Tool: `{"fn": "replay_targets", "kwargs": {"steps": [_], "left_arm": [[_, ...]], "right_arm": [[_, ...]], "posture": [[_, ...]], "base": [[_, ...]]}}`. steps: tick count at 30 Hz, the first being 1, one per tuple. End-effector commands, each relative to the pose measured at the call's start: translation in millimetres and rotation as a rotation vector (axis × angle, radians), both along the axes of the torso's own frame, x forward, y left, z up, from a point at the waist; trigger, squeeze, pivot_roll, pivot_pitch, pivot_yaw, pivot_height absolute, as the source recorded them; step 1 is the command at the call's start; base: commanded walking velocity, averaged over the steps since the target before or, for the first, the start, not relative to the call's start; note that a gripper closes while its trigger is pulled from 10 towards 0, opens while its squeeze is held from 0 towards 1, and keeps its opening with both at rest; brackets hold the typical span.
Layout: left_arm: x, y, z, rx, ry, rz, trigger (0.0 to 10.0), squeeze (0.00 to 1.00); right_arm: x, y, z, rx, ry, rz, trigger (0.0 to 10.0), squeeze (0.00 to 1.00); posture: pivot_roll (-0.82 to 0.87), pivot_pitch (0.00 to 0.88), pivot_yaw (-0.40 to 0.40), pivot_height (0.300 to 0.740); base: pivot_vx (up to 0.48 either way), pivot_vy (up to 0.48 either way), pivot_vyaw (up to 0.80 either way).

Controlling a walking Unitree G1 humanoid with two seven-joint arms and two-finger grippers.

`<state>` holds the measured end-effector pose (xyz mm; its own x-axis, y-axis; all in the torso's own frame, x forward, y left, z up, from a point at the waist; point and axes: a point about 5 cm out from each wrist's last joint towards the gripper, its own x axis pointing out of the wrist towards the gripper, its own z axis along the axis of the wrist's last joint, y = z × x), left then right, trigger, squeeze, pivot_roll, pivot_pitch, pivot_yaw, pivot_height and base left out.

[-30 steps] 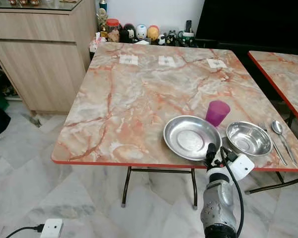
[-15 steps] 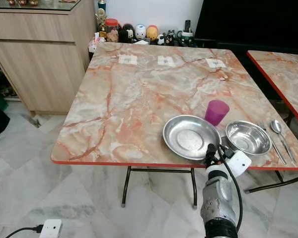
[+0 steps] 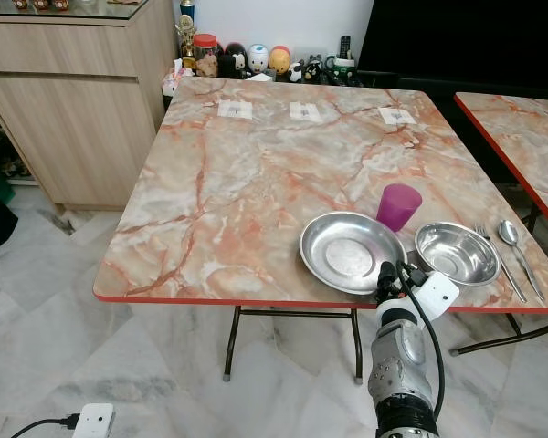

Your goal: Setting the table

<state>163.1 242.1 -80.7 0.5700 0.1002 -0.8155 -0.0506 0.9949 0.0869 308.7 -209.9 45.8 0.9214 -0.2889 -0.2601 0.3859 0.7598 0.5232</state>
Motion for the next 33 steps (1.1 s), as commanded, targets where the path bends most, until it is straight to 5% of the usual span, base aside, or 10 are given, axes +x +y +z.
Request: {"fn": "replay_targets", "kwargs": {"steps": [1,2,4,7,8,10,15,17,18,33], "left_arm": [[-3.0,-2.3,-2,-0.009,0.01,0.002,10.0,0.0],[-1.3,-4.3,-2,-0.01,0.008,-0.001,10.0,0.0],[-0.4,-5.6,-2,-0.01,0.007,-0.003,10.0,0.0],[0.0,-6.1,-2,-0.013,0.005,0.001,10.0,0.0],[0.5,-6.4,-2,-0.013,0.004,0.0,10.0,0.0],[0.9,-6.6,-2,-0.013,0.002,-0.001,10.0,0.0],[2.2,-7.0,-1,-0.01,0.0,-0.009,10.0,0.0],[2.6,-7.2,-1,-0.006,0.001,-0.016,10.0,0.0],[2.8,-7.3,-1,-0.004,0.001,-0.019,10.0,0.0],[4.6,-8.6,0,0.006,0.0,-0.048,10.0,0.0]], "right_arm": [[0.7,-2.9,0,-0.011,0.009,-0.008,10.0,0.0],[0.5,-2.5,-1,-0.008,0.012,-0.007,10.0,0.0],[0.7,-1.5,0,-0.009,0.002,-0.002,0.0,0.0],[1.3,0.0,1,-0.009,-0.004,0.004,0.0,0.0],[1.6,1.1,0,-0.009,0.001,0.007,6.9,0.0],[1.8,1.9,0,-0.01,0.005,0.009,10.0,0.0],[1.8,3.5,-1,-0.006,0.006,0.012,9.4,0.0],[1.9,4.0,-1,-0.002,0.003,0.013,5.3,0.0],[2.0,4.4,-1,-0.001,0.0,0.015,0.0,0.0],[3.2,7.9,0,0.006,-0.01,0.028,0.0,0.0]], "posture": [[0.14,0.039,-0.121,0.74],[0.14,0.039,-0.121,0.74],[0.14,0.039,-0.121,0.74],[0.14,0.039,-0.121,0.74],[0.14,0.04,-0.122,0.74],[0.14,0.04,-0.122,0.74],[0.14,0.04,-0.122,0.74],[0.14,0.041,-0.123,0.74],[0.14,0.041,-0.123,0.74],[0.14,0.039,-0.125,0.74]], "base": [[0.0,0.0,0.0],[0.0,0.0,0.0],[0.0,0.0,0.0],[0.0,0.0,0.0],[0.0,0.0,0.0],[0.0,0.0,0.0],[0.0,0.0,0.0],[0.0,0.0,0.0],[0.0,0.0,0.0],[0.0,0.0,0.0]]}}
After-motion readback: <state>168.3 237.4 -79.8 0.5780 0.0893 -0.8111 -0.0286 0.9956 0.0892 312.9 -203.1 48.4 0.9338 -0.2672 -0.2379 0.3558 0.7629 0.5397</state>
